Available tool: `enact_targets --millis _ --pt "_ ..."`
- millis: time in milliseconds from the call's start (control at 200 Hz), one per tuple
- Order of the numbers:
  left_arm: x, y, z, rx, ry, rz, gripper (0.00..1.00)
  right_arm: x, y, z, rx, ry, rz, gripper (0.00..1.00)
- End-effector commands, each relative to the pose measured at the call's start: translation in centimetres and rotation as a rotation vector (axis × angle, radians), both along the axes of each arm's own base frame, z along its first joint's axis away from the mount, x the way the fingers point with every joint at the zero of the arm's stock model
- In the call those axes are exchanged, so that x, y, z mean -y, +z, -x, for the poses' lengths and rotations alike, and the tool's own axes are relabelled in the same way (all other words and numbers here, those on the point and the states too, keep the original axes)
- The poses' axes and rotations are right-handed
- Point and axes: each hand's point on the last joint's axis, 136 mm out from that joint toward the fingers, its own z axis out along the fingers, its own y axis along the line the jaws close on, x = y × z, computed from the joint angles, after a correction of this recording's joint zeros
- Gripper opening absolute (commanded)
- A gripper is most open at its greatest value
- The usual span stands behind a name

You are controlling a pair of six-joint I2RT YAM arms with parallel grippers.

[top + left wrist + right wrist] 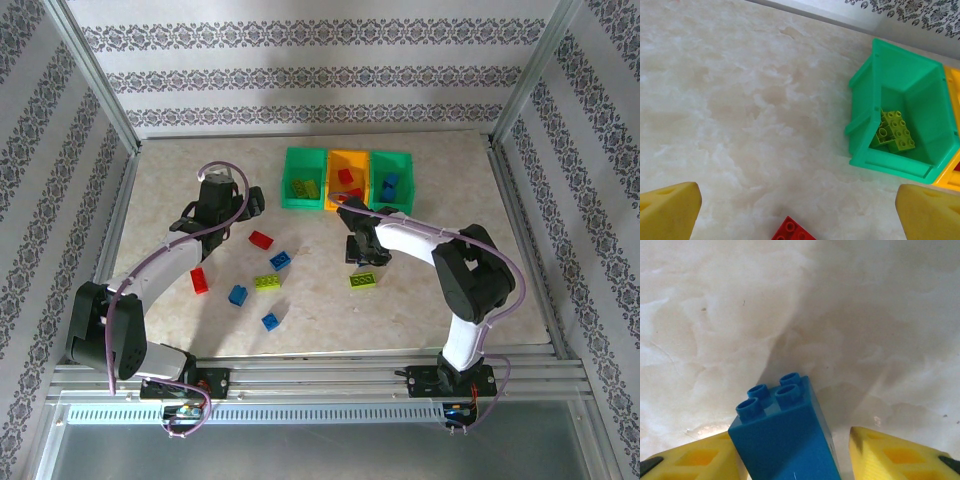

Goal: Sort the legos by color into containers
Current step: Pick up the lego from the center of the table.

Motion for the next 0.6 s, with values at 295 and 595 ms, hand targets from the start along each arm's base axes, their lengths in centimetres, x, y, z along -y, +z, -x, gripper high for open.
enact_targets --millis 295,595 --pt "-1.4 -0.5 0.2 -0.006 0.040 -0.001 0.99 -0.4 1.2 -1.6 0.041 0.027 -0.021 0.28" --pt "-2.1 -0.4 0.5 0.000 0.059 -0.001 1.00 3.2 8.4 -6.7 0.239 -0.031 -0.018 0.27"
